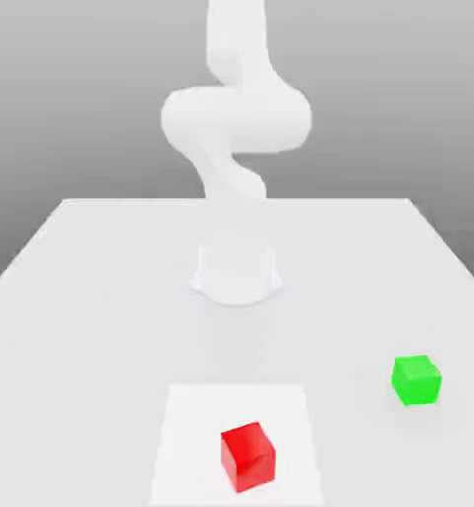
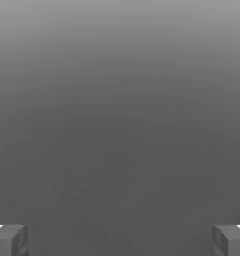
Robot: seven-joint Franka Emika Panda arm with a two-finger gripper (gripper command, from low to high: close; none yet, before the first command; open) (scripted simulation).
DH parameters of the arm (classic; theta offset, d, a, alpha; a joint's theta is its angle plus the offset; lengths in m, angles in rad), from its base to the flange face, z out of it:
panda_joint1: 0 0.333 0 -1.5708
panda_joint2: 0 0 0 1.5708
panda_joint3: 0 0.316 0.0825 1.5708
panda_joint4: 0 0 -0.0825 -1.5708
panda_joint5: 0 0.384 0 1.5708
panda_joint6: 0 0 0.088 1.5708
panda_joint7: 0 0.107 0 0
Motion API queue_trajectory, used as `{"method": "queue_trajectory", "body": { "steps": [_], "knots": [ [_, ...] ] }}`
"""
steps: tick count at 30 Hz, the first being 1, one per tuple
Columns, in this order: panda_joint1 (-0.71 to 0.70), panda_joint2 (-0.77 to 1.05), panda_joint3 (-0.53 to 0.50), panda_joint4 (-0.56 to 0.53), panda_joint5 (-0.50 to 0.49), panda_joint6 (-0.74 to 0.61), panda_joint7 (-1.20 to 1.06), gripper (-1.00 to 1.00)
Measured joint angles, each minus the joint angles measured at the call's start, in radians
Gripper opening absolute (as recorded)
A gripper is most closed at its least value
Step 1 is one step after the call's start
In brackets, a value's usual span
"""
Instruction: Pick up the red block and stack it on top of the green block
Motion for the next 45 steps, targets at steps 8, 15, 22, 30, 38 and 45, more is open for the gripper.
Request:
{"method": "queue_trajectory", "body": {
  "steps": [8, 15, 22, 30, 38, 45],
  "knots": [
    [0.059, 0.296, -0.047, -0.078, 0.022, 0.127, -0.134, 0.00],
    [0.088, 0.550, -0.066, -0.145, 0.045, 0.236, -0.252, 0.00],
    [0.091, 0.803, -0.060, -0.212, 0.035, 0.345, -0.346, 0.00],
    [0.071, 1.048, -0.034, -0.202, 0.055, 0.526, -0.387, -1.00],
    [0.077, 0.998, -0.042, -0.210, 0.045, 0.483, -0.381, -1.00],
    [0.130, 0.829, 0.016, -0.259, -0.003, 0.364, -0.452, -1.00]
  ]
}}
